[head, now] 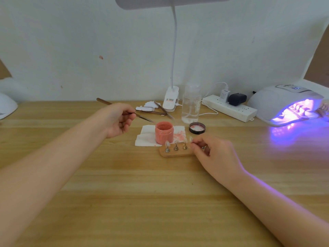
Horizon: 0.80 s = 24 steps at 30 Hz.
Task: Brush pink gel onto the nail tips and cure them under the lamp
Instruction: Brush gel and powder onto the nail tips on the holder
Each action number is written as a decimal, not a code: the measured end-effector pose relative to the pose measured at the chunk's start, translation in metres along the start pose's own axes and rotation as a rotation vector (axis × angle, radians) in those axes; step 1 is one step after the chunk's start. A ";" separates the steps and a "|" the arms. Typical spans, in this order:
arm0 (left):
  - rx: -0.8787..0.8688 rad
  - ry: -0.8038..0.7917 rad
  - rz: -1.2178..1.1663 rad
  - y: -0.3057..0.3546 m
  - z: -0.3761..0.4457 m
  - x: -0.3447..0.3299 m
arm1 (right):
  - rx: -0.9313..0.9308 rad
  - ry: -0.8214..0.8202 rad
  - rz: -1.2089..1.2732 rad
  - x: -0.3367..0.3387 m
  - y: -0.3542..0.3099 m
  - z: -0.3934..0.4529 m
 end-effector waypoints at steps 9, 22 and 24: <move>0.077 -0.041 -0.088 -0.017 0.001 -0.010 | -0.003 0.007 0.003 -0.001 0.001 0.001; 0.080 -0.038 -0.137 -0.012 0.005 -0.005 | 0.009 -0.001 0.006 -0.001 0.002 0.001; 0.095 -0.051 -0.133 -0.015 0.004 -0.009 | 0.010 0.009 -0.009 0.000 0.002 0.001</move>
Point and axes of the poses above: each hand's wrist, its own z-axis towards the middle knuckle, its own x-axis out of the back of the hand, y = z × x, the point moved 1 cm from there along z, towards the middle knuckle, and after that the axes turned 9 degrees about -x, right-handed, at the moved point
